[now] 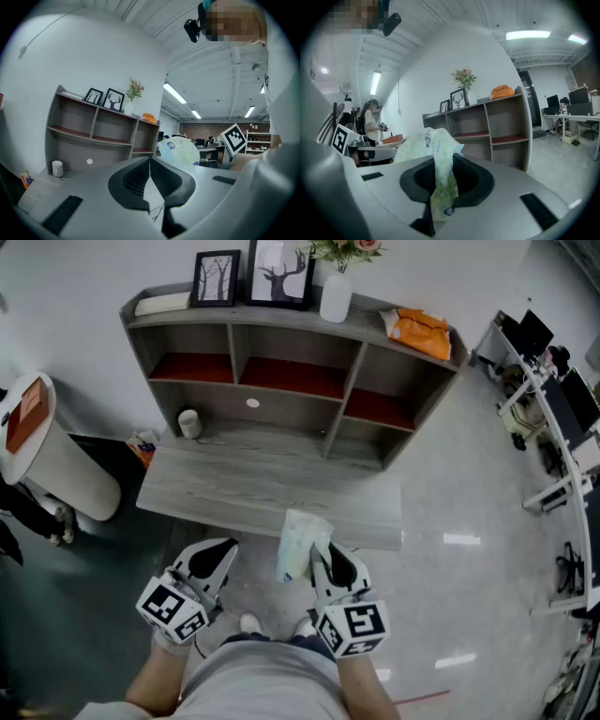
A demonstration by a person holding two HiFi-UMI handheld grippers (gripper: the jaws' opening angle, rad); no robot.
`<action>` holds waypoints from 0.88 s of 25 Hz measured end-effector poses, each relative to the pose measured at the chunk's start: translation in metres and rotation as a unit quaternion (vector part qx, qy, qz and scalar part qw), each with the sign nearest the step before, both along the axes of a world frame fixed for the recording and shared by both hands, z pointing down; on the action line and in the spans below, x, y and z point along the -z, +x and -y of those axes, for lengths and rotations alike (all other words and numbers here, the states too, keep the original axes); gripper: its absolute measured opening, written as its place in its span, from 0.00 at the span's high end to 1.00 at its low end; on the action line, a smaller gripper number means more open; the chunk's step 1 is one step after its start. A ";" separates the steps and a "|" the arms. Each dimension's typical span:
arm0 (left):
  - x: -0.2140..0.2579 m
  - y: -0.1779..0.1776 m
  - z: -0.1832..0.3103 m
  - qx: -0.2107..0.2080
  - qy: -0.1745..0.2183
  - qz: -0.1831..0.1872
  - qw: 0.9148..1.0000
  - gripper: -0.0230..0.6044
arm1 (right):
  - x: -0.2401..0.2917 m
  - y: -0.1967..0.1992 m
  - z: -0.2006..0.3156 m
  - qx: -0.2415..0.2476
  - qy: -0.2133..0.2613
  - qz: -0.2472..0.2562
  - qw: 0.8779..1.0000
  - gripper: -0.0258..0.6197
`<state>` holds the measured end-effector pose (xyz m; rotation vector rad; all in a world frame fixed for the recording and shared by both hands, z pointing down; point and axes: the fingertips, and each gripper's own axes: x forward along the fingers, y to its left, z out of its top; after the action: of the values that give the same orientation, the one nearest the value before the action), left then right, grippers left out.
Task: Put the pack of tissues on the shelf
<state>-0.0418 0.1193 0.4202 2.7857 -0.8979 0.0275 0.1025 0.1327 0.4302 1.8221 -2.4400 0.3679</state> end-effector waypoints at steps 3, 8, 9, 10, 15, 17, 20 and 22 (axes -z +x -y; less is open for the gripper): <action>0.000 -0.011 0.001 -0.003 0.000 -0.002 1.000 0.93 | 0.000 -0.011 0.000 -0.002 0.001 -0.004 1.000 0.86; -0.002 -0.032 0.002 -0.010 0.002 -0.005 1.000 0.93 | -0.004 -0.033 0.000 -0.010 0.001 -0.007 1.000 0.86; -0.002 -0.037 0.002 -0.011 0.002 -0.005 1.000 0.93 | -0.004 -0.037 0.000 -0.012 0.003 -0.007 1.000 0.86; -0.002 -0.043 0.003 -0.013 0.002 -0.005 1.000 0.93 | -0.004 -0.042 0.001 -0.015 0.005 -0.006 1.000 0.86; -0.005 -0.070 0.006 -0.022 0.005 -0.007 1.000 0.93 | -0.004 -0.069 0.004 -0.023 0.020 -0.015 0.999 0.86; -0.005 -0.075 0.007 -0.025 0.007 -0.008 1.000 0.93 | -0.004 -0.076 0.005 -0.026 0.025 -0.023 0.999 0.86; -0.005 -0.078 0.009 -0.030 0.006 -0.012 0.999 0.93 | -0.002 -0.083 0.010 -0.026 0.031 -0.026 0.999 0.86; -0.006 -0.078 0.014 -0.029 0.006 -0.011 0.999 0.93 | -0.004 -0.085 0.016 -0.024 0.032 -0.027 0.999 0.86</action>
<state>-0.1200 0.1055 0.4264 2.8162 -0.8133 0.0004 0.0180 0.1167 0.4340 1.8929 -2.4019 0.2423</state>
